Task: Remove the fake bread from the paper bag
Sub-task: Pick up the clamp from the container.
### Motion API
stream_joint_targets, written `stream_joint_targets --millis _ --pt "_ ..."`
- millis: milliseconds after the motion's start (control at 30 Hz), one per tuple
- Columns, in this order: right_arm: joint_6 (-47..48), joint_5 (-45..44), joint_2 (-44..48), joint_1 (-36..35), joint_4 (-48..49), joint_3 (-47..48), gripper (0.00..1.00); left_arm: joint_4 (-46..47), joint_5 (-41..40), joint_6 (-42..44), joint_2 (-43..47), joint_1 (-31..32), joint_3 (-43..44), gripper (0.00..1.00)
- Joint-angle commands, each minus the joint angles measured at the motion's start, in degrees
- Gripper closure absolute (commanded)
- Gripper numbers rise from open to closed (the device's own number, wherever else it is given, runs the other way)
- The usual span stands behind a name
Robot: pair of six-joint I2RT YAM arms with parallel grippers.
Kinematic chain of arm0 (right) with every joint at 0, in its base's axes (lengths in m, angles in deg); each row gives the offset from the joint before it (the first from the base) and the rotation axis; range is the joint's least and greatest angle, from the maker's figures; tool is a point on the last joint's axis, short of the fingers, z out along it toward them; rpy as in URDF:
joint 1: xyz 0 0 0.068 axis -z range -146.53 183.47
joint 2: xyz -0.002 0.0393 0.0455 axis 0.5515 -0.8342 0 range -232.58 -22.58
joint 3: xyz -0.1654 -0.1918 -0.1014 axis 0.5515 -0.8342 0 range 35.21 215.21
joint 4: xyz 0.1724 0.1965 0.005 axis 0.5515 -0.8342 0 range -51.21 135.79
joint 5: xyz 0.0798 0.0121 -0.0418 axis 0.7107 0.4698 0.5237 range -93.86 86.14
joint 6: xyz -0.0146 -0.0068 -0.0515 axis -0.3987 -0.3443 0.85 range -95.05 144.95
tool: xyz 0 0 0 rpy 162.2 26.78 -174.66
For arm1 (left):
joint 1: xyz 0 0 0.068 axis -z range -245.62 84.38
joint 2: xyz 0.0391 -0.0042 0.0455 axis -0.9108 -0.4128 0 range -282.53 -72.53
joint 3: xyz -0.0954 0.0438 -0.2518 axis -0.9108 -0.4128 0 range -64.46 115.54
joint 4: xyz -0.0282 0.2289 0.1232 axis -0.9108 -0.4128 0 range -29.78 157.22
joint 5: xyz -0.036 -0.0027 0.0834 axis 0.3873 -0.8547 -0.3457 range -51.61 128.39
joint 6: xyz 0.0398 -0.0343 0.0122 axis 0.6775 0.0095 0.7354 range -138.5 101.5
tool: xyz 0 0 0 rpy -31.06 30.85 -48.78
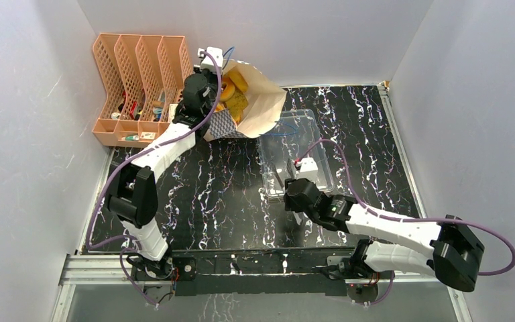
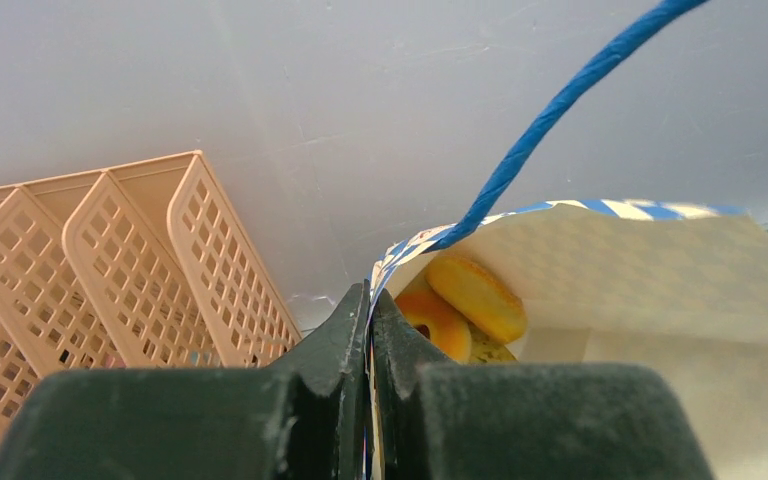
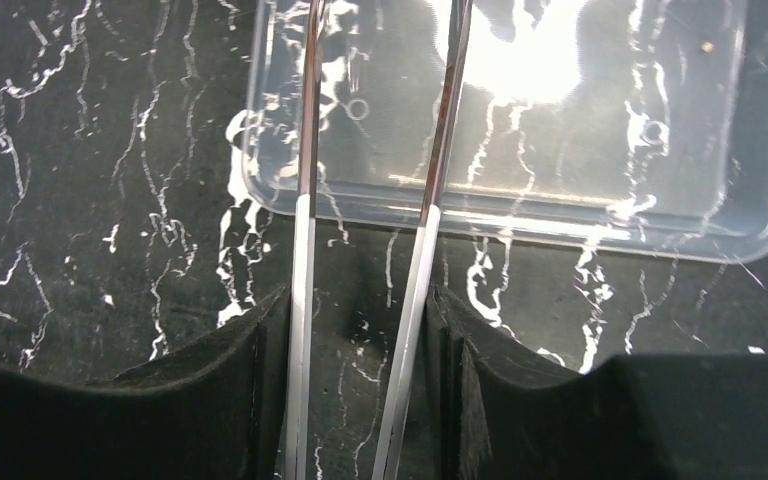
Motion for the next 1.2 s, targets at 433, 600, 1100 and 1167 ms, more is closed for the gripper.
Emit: stream_joint_targets --millis 433,600,1100,1167 --pt "-8.4 -20.3 7.7 -0.2 -6.7 3.4 0.66 4.2 2.2 -2.9 10.9 -0.5 -7.5 1.00" --pt "-7.5 -24.2 9.2 -0.2 -6.5 5.2 0.66 3.3 3.1 -3.4 11.8 -0.3 -8.2 1.00" --pt "3.1 -25.6 9.8 -0.2 -2.1 16.8 0.67 2.2 4.6 -1.9 12.9 3.6 -11.1 1.00" --pt "4.6 -24.2 9.8 -0.1 -2.0 18.0 0.68 2.1 4.6 -1.8 13.1 4.1 -11.4 1.00"
